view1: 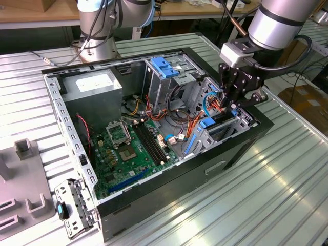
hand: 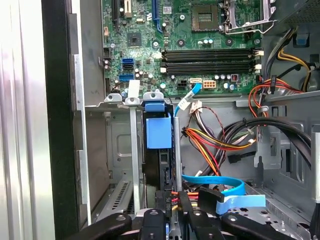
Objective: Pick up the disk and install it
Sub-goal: 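Insert the first disk wire, then insert the second disk wire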
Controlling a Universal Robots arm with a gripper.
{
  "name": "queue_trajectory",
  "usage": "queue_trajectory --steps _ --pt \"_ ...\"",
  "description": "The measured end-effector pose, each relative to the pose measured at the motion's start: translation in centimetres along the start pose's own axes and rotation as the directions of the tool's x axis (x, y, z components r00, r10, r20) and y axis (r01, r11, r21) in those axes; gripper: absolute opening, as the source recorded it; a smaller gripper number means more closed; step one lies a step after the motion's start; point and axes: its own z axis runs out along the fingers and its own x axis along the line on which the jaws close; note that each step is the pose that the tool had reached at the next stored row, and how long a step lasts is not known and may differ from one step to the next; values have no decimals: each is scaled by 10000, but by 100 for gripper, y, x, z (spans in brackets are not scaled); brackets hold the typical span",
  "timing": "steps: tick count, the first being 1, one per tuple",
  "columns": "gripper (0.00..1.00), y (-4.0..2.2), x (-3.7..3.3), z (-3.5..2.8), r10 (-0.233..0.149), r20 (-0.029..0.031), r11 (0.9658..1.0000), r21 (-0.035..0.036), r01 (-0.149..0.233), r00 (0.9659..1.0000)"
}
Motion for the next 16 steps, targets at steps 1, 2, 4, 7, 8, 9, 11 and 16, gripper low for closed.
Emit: queue_trajectory --steps 1,2,4,7,8,9,11,16 --pt "23 0 0 0 -1 0 10000 0 1 10000" --pt "16 0 0 0 -1 0 10000 0 1 10000" --pt "11 1 0 -1 0 -2 10000 0 0 10000" --pt "11 2 0 -1 0 -2 10000 0 0 10000" --pt "11 2 0 -1 0 -2 10000 0 0 10000" --pt "11 3 0 -1 0 -2 10000 0 0 10000" --pt "11 9 0 -1 0 -2 10000 0 0 10000" --pt "11 17 1 -1 2 -2 10000 0 -2 10000"
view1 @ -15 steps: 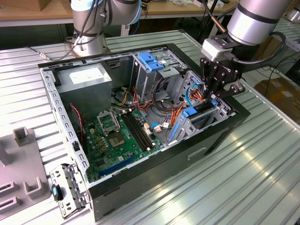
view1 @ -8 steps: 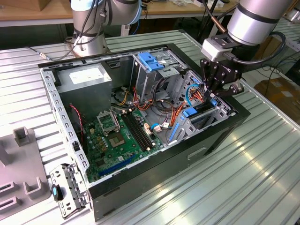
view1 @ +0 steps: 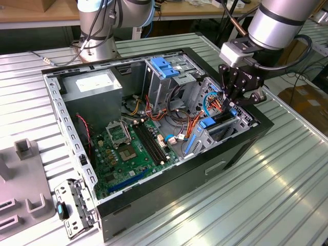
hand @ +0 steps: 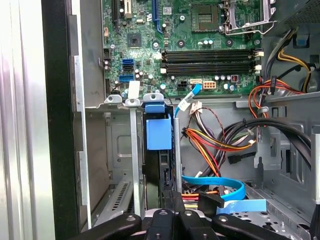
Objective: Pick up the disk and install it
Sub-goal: 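Insert the second disk wire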
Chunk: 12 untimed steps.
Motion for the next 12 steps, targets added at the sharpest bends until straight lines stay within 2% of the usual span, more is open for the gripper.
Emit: queue_trajectory --steps 6,7,9,10,12 --pt "11 14 1 -3 -3 6 10000 0 3 10000" --pt "11 13 0 -40 -2 17 10000 0 2 10000" --pt "11 9 2 -237 -1 28 10000 -1 2 10000" --pt "11 8 3 -287 -1 36 10000 -1 1 10000" --pt "11 15 3 -293 0 67 10000 -3 0 10000"
